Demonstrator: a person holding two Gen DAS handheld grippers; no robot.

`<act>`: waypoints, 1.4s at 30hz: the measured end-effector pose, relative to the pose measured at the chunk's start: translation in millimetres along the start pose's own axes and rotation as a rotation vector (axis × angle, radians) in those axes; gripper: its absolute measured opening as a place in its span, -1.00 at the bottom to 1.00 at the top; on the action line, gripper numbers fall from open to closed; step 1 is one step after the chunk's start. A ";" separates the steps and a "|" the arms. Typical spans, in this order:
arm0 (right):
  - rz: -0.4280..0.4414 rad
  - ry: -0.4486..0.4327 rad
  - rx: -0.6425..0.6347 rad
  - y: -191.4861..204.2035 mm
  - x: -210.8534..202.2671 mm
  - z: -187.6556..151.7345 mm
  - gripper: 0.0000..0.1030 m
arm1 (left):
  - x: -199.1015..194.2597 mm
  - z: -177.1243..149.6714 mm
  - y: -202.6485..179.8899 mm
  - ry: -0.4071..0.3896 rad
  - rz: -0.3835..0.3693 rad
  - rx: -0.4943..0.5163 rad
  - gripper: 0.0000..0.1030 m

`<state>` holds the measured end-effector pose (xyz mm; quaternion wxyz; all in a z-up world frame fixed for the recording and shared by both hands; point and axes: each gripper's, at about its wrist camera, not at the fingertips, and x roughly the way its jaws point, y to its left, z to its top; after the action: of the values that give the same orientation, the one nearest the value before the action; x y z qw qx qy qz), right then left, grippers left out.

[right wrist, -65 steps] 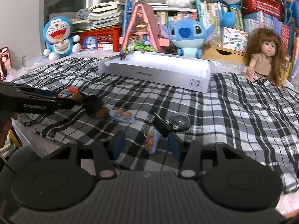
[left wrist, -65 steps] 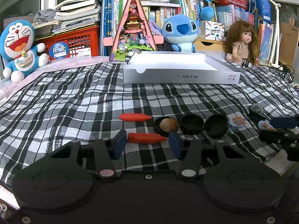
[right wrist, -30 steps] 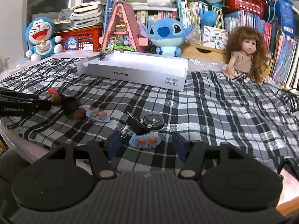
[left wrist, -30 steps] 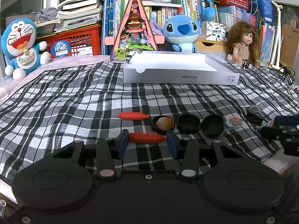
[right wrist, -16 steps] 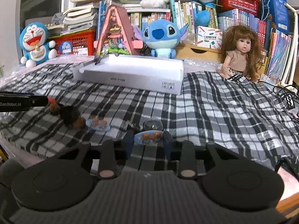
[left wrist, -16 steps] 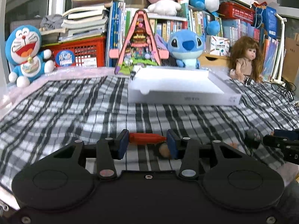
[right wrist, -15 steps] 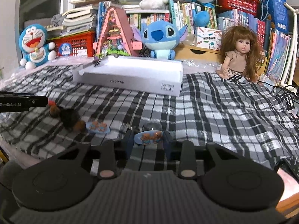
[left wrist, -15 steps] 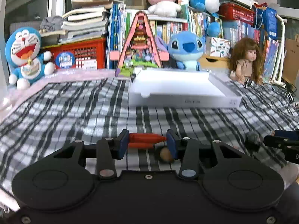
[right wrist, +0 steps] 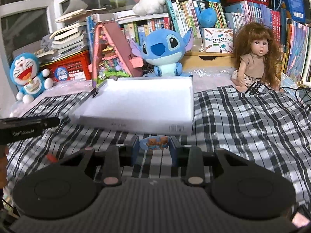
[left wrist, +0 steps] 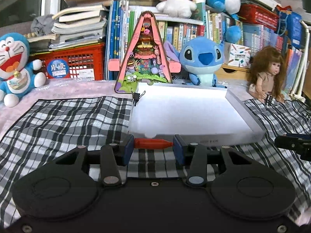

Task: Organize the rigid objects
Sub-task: 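Carry the carrot and blue dish into the white box and open both tools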

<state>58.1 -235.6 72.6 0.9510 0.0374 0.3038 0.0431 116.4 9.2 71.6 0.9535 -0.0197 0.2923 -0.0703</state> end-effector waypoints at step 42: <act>-0.105 0.239 0.087 -2.0 152.8 48.2 -0.25 | 148.5 25.0 -30.9 0.194 0.120 0.011 -0.19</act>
<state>210.2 -223.7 23.7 0.9065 0.0572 0.4179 -0.0156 248.3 -43.1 12.3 0.9234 0.0100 0.3834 -0.0164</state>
